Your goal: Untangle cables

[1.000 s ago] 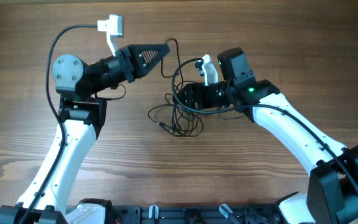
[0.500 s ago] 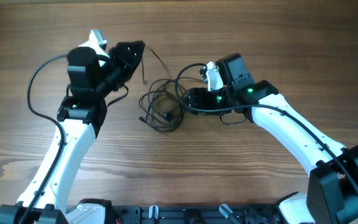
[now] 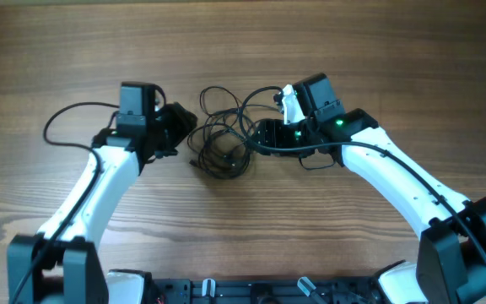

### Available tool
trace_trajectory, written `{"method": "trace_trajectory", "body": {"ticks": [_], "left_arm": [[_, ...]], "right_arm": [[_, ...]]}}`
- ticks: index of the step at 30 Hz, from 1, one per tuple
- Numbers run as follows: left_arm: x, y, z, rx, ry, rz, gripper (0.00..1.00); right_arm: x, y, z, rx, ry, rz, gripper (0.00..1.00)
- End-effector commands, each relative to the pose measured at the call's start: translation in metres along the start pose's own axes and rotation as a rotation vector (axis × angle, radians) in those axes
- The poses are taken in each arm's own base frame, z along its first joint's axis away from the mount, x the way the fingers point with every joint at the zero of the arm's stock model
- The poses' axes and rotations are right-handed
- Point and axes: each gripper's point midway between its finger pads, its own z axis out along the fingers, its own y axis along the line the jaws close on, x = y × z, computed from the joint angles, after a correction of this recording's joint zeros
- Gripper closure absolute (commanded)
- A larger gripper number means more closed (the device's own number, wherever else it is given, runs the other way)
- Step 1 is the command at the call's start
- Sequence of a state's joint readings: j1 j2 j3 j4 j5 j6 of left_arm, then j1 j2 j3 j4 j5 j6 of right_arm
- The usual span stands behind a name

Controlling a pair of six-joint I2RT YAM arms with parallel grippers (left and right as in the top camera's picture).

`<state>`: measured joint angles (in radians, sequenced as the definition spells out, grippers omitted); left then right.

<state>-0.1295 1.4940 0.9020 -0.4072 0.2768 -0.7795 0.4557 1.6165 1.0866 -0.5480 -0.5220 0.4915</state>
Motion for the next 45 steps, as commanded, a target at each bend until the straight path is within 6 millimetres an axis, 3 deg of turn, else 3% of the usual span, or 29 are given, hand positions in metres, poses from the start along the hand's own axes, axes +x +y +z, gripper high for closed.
{"method": "trace_trajectory", "body": {"ticks": [1, 8, 11, 17, 19, 22, 23, 27, 32, 34, 38, 45], "left_arm": [[0.02, 0.0, 0.023, -0.028, 0.063, 0.182, 0.34], [0.022, -0.015, 0.061, 0.001, 0.024, 0.443, 0.41], [0.012, -0.011, 0.074, -0.051, -0.044, 0.494, 0.45], [0.021, -0.019, 0.095, -0.026, -0.048, 0.572, 0.53], [0.025, -0.018, 0.1, -0.028, -0.037, 0.581, 0.62], [0.031, -0.019, 0.102, -0.027, -0.025, 0.588, 0.96], [0.032, -0.022, 0.1, -0.013, -0.02, 0.591, 0.96], [0.038, -0.061, 0.073, 0.155, 0.005, 0.596, 0.96], [0.032, -0.13, -0.007, 0.469, 0.01, 0.525, 0.96], [0.029, -0.149, -0.042, 0.579, 0.005, 0.494, 0.96], [0.025, -0.155, -0.07, 0.619, -0.014, 0.449, 0.96], [0.031, -0.149, -0.068, 0.592, 0.028, 0.39, 0.96]], "right_arm": [[0.002, -0.01, 0.0, 0.06, -0.007, 0.017, 0.3], [0.009, -0.015, -0.001, 0.079, 0.019, 0.034, 0.3], [0.011, -0.016, -0.001, 0.084, 0.028, 0.039, 0.3], [0.012, -0.016, -0.001, 0.084, 0.03, 0.04, 0.3], [0.012, -0.016, -0.001, 0.084, 0.03, 0.041, 0.3], [0.012, -0.015, -0.001, 0.082, 0.033, 0.041, 0.3], [0.012, -0.016, -0.001, 0.082, 0.033, 0.041, 0.3], [0.012, -0.015, -0.001, 0.082, 0.032, 0.039, 0.3], [0.013, -0.011, -0.001, 0.059, 0.041, 0.026, 0.29], [0.017, 0.002, -0.001, -0.02, 0.067, -0.054, 0.29], [0.022, 0.024, -0.003, -0.146, 0.095, -0.154, 0.29], [0.011, 0.038, -0.004, -0.213, 0.052, -0.229, 0.27]]}}
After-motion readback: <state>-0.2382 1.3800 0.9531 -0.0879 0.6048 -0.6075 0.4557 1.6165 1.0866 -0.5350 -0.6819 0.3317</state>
